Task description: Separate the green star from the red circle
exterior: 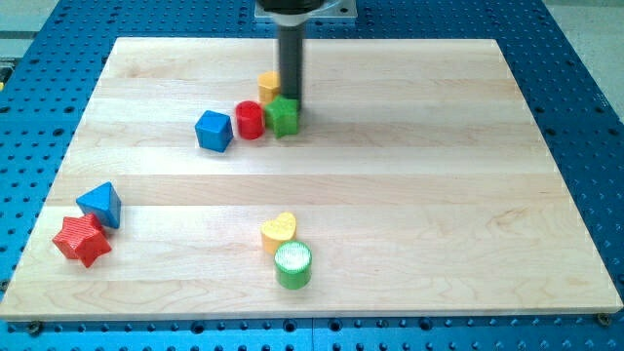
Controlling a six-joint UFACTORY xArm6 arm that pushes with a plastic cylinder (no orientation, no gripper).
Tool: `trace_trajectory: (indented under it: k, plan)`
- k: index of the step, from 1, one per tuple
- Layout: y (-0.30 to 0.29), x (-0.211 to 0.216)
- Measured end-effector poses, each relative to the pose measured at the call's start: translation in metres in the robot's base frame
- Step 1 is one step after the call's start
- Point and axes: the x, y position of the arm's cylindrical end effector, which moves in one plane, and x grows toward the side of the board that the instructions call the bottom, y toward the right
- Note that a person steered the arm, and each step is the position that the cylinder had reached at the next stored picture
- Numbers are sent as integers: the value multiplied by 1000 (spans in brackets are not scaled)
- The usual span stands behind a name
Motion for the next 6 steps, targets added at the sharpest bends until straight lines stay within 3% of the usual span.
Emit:
trace_trajectory:
  k: [1,2,5,6]
  plan:
    - [3,-1]
    - [81,-2]
    - [-44,71]
    - [-44,54]
